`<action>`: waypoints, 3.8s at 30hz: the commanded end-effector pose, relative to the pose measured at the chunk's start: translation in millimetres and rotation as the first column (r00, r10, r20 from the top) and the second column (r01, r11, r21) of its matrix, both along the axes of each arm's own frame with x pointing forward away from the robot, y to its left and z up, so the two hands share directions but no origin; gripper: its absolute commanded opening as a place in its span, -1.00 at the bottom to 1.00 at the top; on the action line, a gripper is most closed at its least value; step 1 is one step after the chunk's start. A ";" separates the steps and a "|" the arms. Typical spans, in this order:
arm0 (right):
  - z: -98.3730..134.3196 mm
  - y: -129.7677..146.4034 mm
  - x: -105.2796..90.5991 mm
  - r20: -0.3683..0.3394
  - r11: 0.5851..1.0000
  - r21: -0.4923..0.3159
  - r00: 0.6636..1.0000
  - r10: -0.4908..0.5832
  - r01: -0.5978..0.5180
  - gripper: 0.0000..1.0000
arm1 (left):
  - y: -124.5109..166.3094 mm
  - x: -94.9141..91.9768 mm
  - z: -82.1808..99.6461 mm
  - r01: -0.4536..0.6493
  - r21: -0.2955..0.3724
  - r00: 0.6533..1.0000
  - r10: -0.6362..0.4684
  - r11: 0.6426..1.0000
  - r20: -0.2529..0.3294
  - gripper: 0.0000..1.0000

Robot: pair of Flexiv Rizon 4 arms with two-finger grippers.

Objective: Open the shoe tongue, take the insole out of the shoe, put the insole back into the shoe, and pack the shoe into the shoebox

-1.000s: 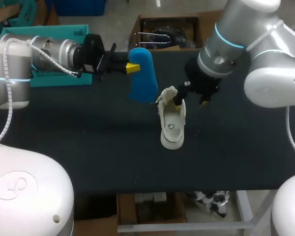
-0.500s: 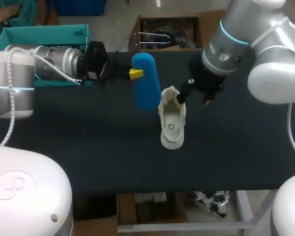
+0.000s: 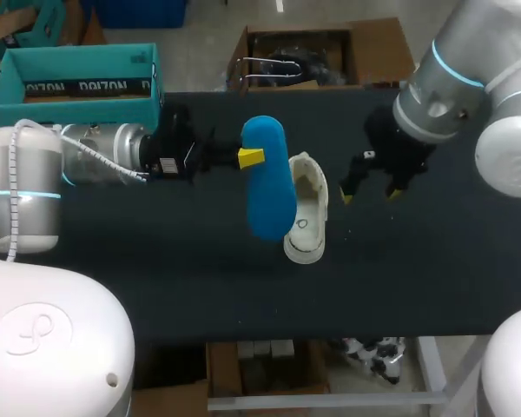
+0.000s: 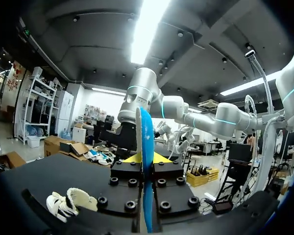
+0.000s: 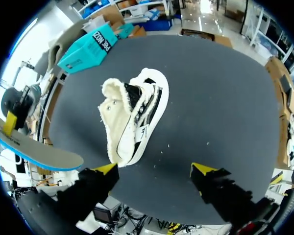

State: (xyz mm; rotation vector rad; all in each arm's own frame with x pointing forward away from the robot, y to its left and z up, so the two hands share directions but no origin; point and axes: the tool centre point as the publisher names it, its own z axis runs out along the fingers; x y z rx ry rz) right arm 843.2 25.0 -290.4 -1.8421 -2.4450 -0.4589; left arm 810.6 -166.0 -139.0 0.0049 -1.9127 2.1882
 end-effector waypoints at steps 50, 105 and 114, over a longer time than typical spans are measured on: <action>34.3 30.1 -35.4 -0.783 0.535 0.142 0.425 -0.455 0.833 1.00 | 0.4 -15.1 2.3 -0.139 0.070 0.983 0.146 0.988 -0.107 -1.00; -1.1 81.9 -26.2 -0.930 0.308 -0.253 -0.143 -0.338 0.917 1.00 | -4.5 -14.0 -2.2 -0.174 0.069 0.982 0.178 0.982 -0.060 -1.00; -3.2 89.1 -26.6 -0.943 0.320 -0.264 -0.174 -0.284 0.910 1.00 | -22.2 -10.4 -18.5 -0.190 -0.020 0.979 0.191 0.982 0.071 -1.00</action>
